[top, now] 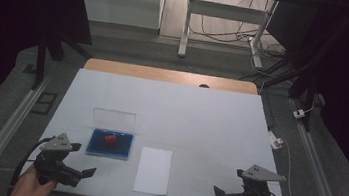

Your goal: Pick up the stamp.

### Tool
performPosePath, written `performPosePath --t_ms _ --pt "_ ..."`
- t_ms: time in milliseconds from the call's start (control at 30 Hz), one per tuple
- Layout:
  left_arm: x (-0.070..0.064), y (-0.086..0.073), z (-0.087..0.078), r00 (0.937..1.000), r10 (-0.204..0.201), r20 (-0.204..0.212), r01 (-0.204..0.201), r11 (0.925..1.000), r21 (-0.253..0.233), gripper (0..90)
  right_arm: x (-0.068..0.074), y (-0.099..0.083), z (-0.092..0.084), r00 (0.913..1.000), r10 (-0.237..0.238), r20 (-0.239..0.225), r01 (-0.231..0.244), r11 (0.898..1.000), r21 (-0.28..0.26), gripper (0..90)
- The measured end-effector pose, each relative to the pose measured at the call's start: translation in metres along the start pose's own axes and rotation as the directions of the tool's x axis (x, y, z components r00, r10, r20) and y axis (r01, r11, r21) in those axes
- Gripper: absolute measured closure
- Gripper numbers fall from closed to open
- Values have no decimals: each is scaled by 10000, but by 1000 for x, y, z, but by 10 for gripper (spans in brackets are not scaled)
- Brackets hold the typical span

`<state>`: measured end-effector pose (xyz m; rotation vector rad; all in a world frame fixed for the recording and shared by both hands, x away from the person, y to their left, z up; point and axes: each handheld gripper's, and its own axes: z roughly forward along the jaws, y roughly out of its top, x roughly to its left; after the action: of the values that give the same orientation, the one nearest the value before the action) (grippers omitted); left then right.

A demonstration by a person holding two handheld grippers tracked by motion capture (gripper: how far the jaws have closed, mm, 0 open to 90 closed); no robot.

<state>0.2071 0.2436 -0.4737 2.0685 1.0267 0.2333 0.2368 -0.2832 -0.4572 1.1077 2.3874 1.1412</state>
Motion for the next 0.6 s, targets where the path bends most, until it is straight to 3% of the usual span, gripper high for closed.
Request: performPosePath --t_ms 167,267,400,600 --pt "4 6 6 10000 38 -11 -38 9999 -116 0 0 0 0 10000 -18 5 18 10000 12 0" --pt "7 10 9 9996 -171 228 178 9993 -322 0 1 0 0 10000 -80 18 80 9999 70 0" --pt "10 17 15 9991 -151 391 164 9993 -330 0 1 0 0 9999 -103 13 103 9999 81 0" --pt "11 28 26 9990 410 168 -410 9992 -40 0 1 0 1 9999 -125 -28 125 9999 64 0"
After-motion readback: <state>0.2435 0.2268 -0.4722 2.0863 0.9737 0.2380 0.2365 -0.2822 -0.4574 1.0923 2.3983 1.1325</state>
